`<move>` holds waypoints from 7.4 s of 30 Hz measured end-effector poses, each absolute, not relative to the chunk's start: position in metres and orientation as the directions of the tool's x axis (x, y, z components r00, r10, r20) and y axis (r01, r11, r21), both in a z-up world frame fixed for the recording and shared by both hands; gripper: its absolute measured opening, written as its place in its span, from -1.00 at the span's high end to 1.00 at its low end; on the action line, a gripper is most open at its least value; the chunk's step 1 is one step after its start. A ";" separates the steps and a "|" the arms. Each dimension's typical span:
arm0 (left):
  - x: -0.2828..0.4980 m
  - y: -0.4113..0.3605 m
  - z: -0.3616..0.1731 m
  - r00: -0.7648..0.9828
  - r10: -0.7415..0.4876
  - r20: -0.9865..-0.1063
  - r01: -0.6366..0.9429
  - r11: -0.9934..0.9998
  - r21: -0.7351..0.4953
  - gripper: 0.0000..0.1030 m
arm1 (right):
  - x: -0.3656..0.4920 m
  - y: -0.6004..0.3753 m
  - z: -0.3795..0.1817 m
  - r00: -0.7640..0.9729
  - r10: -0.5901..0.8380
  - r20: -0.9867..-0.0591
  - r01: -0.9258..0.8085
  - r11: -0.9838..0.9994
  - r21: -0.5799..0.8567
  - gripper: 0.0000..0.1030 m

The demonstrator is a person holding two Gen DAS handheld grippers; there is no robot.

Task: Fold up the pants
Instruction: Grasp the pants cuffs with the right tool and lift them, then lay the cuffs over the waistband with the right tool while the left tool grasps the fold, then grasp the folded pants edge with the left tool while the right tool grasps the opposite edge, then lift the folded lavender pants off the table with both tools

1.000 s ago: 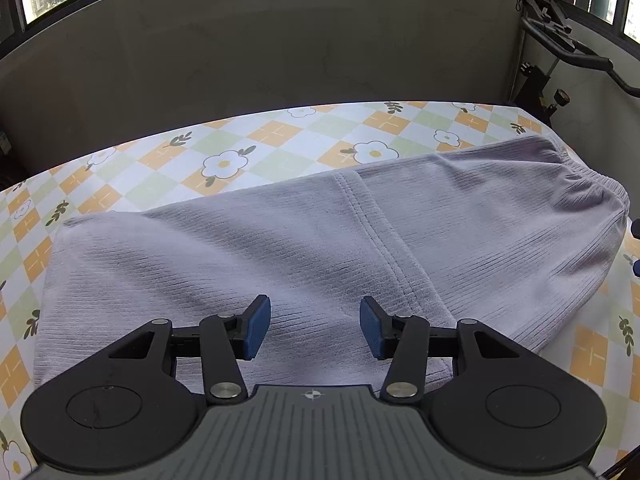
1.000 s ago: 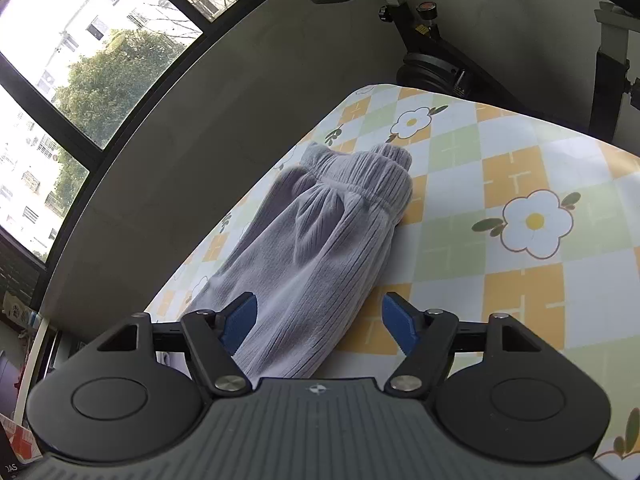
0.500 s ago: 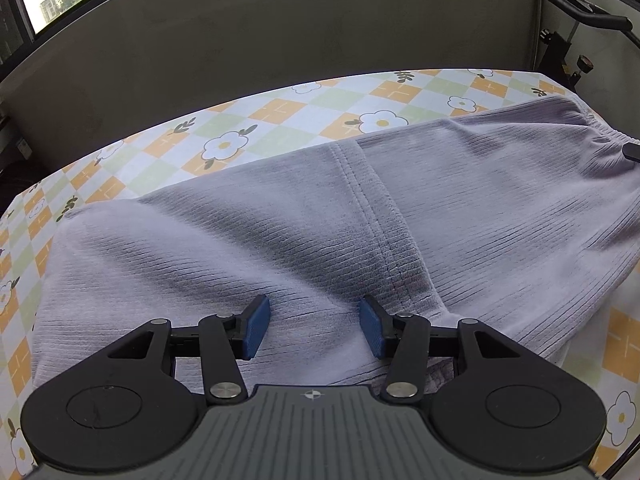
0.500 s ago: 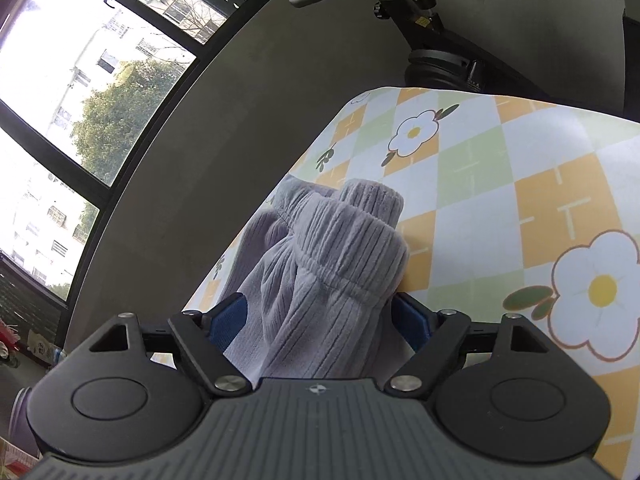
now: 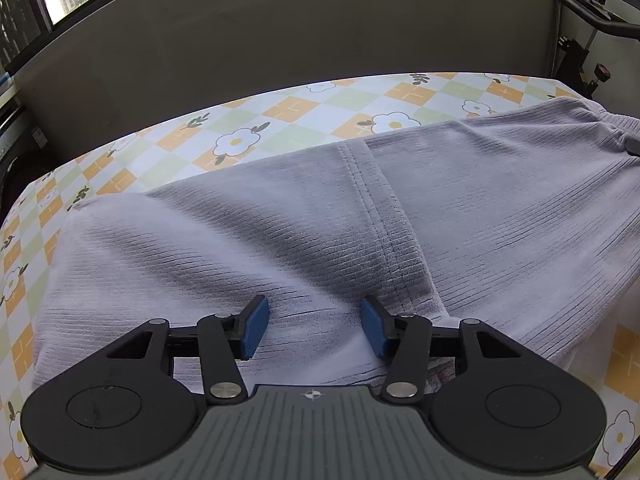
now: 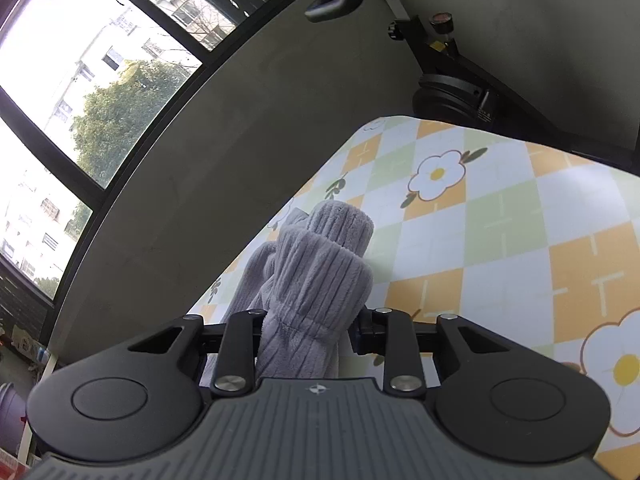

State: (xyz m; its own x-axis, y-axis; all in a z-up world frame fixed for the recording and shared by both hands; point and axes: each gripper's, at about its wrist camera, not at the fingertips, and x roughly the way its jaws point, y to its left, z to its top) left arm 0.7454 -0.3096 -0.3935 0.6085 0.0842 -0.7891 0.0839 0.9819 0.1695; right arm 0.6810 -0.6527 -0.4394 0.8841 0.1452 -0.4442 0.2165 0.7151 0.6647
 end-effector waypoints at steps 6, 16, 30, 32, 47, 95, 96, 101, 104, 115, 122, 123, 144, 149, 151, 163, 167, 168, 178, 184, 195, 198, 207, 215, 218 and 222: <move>0.747 -0.321 -0.394 0.615 0.047 -0.787 0.124 0.980 0.155 -0.05 | 0.672 -0.664 -0.418 0.906 0.112 -0.408 0.202 0.734 0.649 0.46; 0.760 -0.318 -0.389 0.570 -0.038 -0.821 0.159 0.985 0.064 -0.07 | 0.684 -0.660 -0.399 0.878 0.082 -0.471 0.237 0.780 0.579 0.45; 0.726 -0.121 -0.333 0.604 -0.157 -0.782 -0.210 0.914 -0.346 -0.07 | 0.720 -0.490 -0.316 0.841 0.339 -0.421 -0.115 0.873 0.474 0.48; 0.716 -0.093 -0.329 0.621 -0.155 -0.769 -0.246 0.892 -0.378 -0.07 | 0.726 -0.457 -0.313 0.824 0.369 -0.429 -0.157 0.878 0.453 0.49; 0.669 0.036 -0.342 0.653 -0.088 -0.752 -0.397 0.806 -0.439 -0.07 | 0.714 -0.202 -0.353 0.458 0.562 -0.689 -0.639 0.746 0.185 0.42; 0.831 -0.069 -0.356 0.490 -0.284 -0.824 -0.154 0.903 -0.402 0.62 | 0.679 -0.386 -0.387 0.563 0.391 -0.728 -0.188 0.918 0.348 -0.48; 0.832 -0.069 -0.369 0.486 -0.278 -0.829 -0.155 0.906 -0.395 0.47 | 0.679 -0.384 -0.388 0.559 0.384 -0.735 -0.193 0.922 0.335 -0.49; 0.817 -0.070 -0.356 0.514 -0.210 -0.832 -0.184 0.920 -0.346 -0.54 | 0.673 -0.391 -0.380 0.576 0.365 -0.732 -0.206 0.931 0.302 -0.46; 0.791 -0.069 -0.337 0.548 -0.186 -0.816 -0.154 0.936 -0.316 -0.63 | 0.667 -0.407 -0.377 0.587 0.348 -0.731 -0.170 0.936 0.309 -0.46; 0.724 -0.097 -0.358 0.480 -0.164 -0.862 -0.136 0.957 -0.258 -0.24 | 0.631 -0.422 -0.387 0.488 0.372 -0.790 -0.196 0.928 0.316 -0.22; 0.715 -0.092 -0.341 0.530 -0.161 -0.832 -0.115 0.959 -0.259 0.34 | 0.628 -0.423 -0.382 0.508 0.391 -0.768 -0.230 0.920 0.316 0.75; 0.712 -0.090 -0.335 0.544 -0.161 -0.824 -0.115 0.958 -0.263 0.35 | 0.626 -0.424 -0.380 0.511 0.397 -0.763 -0.237 0.918 0.319 0.77; 0.731 -0.071 -0.334 0.561 -0.155 -0.813 -0.113 0.959 -0.261 -0.74 | 0.648 -0.447 -0.372 0.508 0.438 -0.741 -0.181 0.896 0.406 0.19; 0.765 -0.070 -0.343 0.555 -0.167 -0.815 -0.075 0.966 -0.249 -0.82 | 0.677 -0.430 -0.369 0.559 0.429 -0.709 -0.179 0.898 0.403 -0.23; 0.778 -0.068 -0.349 0.535 -0.184 -0.824 -0.072 0.963 -0.262 -0.82 | 0.687 -0.421 -0.370 0.560 0.427 -0.710 -0.179 0.899 0.399 -0.23; 0.799 -0.049 -0.377 0.493 -0.260 -0.830 -0.062 0.941 -0.332 -0.85 | 0.716 -0.406 -0.392 0.534 0.427 -0.730 -0.116 0.892 0.436 -0.30; 0.799 -0.045 -0.383 0.489 -0.286 -0.824 -0.060 0.932 -0.359 -0.87 | 0.721 -0.412 -0.399 0.527 0.430 -0.733 -0.070 0.882 0.467 -0.38; 0.800 -0.044 -0.384 0.487 -0.288 -0.824 -0.060 0.931 -0.361 -0.88 | 0.721 -0.413 -0.400 0.523 0.432 -0.734 -0.063 0.879 0.472 -0.39; 0.808 -0.046 -0.404 0.459 -0.344 -0.819 -0.008 0.920 -0.391 -0.92 | 0.731 -0.410 -0.409 0.500 0.449 -0.740 -0.026 0.863 0.505 -0.45; 0.813 -0.045 -0.412 0.461 -0.369 -0.807 -0.002 0.909 -0.416 -0.85 | 0.735 -0.406 -0.414 0.495 0.446 -0.746 -0.016 0.863 0.505 -0.49; 0.784 -0.035 -0.403 0.461 -0.391 -0.797 -0.007 0.896 -0.443 -0.13 | 0.742 -0.380 -0.415 0.433 0.488 -0.758 -0.089 0.860 0.503 -0.20; 0.767 -0.025 -0.402 0.447 -0.373 -0.813 -0.058 0.895 -0.443 -0.13 | 0.741 -0.367 -0.413 0.391 0.505 -0.770 -0.130 0.858 0.497 -0.19; 0.743 -0.001 -0.404 0.437 -0.376 -0.817 -0.122 0.876 -0.467 -0.17 | 0.743 -0.351 -0.413 0.368 0.488 -0.792 -0.146 0.871 0.469 -0.45; 0.752 -0.003 -0.411 0.431 -0.372 -0.822 -0.121 0.879 -0.461 -0.33 | 0.747 -0.351 -0.421 0.357 0.479 -0.802 -0.119 0.875 0.469 -0.54; 0.754 -0.003 -0.412 0.432 -0.372 -0.822 -0.112 0.882 -0.458 -0.37 | 0.748 -0.350 -0.423 0.359 0.479 -0.801 -0.115 0.875 0.471 -0.60; 0.754 -0.002 -0.412 0.430 -0.377 -0.820 -0.097 0.884 -0.458 -0.39 | 0.750 -0.340 -0.422 0.361 0.467 -0.807 -0.140 0.883 0.448 -0.66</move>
State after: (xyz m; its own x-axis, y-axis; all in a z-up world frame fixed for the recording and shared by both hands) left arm 0.7539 -0.0023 -0.4121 0.4299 -0.3773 -0.8202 -0.0973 0.8838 -0.4576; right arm 0.7505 -0.3403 -0.4223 0.3608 0.4673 -0.8072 -0.1399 0.8828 0.4485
